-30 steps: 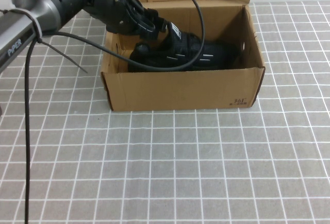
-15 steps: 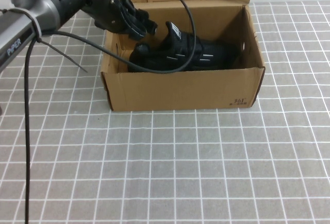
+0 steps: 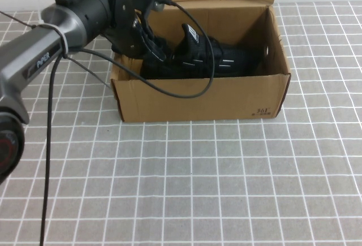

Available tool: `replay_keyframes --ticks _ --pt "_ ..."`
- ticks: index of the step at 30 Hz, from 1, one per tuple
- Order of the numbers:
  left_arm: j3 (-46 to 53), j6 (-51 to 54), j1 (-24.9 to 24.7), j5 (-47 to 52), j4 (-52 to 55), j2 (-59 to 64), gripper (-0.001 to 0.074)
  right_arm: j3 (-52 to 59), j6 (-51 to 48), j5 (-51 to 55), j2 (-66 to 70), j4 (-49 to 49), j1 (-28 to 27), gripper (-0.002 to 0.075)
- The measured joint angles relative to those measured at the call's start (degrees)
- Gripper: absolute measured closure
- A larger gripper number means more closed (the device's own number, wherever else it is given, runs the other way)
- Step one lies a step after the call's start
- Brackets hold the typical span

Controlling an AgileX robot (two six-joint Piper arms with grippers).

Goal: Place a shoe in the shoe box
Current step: Place the shoe in the shoe box

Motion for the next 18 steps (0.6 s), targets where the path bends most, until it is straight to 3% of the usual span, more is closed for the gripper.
replay_keyframes --ticks 10,18 --pt "-0.12 0.38 0.00 -4.31 1.61 2.18 0.0334 0.53 0.00 -0.51 0.21 0.12 0.00 0.0742" --pt "-7.00 -1.35 0.00 4.76 -0.07 1.49 0.0334 0.53 0.00 -0.57 0.21 0.34 0.00 0.0743"
